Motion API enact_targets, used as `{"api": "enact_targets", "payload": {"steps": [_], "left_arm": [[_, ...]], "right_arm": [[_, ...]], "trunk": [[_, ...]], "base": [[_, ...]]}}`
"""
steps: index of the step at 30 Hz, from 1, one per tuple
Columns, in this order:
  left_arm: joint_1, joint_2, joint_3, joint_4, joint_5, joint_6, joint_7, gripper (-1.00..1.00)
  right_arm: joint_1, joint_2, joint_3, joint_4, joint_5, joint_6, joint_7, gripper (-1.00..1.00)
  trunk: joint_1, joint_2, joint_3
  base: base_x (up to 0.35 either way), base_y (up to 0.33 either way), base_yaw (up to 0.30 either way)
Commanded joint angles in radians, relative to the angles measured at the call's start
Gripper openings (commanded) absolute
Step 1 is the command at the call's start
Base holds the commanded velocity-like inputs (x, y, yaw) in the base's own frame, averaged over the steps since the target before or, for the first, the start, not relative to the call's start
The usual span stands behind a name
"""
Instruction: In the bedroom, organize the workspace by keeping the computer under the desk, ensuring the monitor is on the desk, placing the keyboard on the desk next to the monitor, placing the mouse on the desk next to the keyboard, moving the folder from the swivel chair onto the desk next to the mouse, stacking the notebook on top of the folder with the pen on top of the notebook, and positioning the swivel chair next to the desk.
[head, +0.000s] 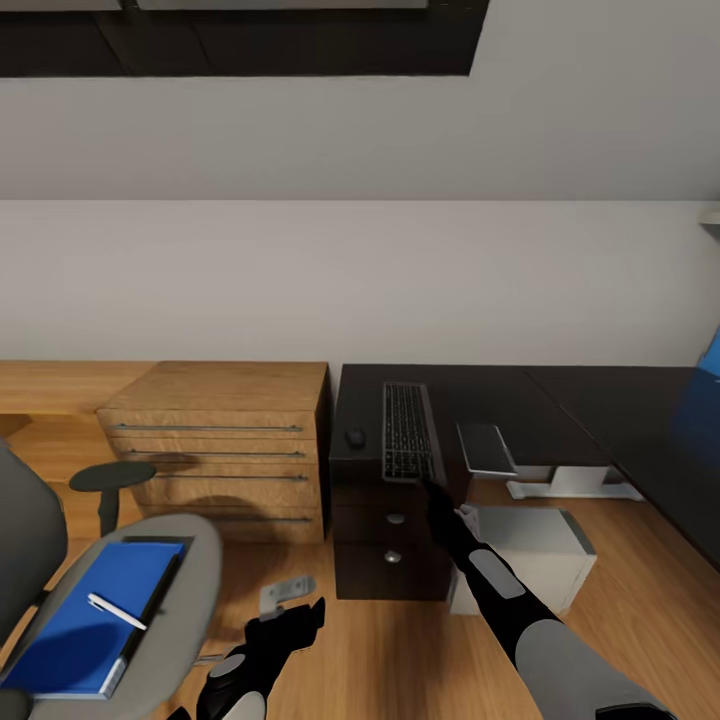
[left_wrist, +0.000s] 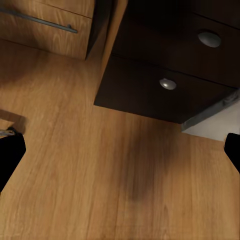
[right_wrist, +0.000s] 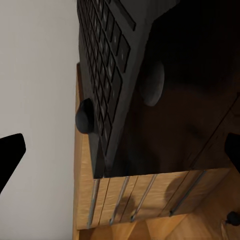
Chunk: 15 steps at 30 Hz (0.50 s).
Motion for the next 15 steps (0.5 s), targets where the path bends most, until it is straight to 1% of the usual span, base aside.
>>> {"api": "enact_targets", "payload": {"steps": [1,8,12,15], "left_arm": [[-0.001,0.002,-0.002,-0.002,0.004,0.002,0.007,1.00],[-0.001,0.003,-0.002,-0.002,0.003,0.002,0.007,1.00],[-0.001,0.003,-0.002,-0.002,0.003,0.001,0.007,1.00],[-0.001,0.003,-0.001,-0.002,0.009,0.003,0.007,1.00]], "right_arm": [[-0.001,0.000,0.003,0.001,-0.010,0.002,0.002,1.00],[-0.001,0.000,0.004,0.001,-0.010,0.003,0.000,1.00],[-0.001,0.000,0.004,0.002,-0.010,0.003,-0.001,1.00],[-0.001,0.000,0.004,0.002,-0.010,0.003,-0.001,1.00]], "trunk": [[0.000,0.000,-0.001],[0.000,0.000,-0.001],[0.000,0.000,-0.001],[0.000,0.000,-0.001]], "base": [[0.268,0.000,0.000],[0.170,0.000,0.000],[0.249,0.000,0.000],[0.101,0.000,0.000]]}}
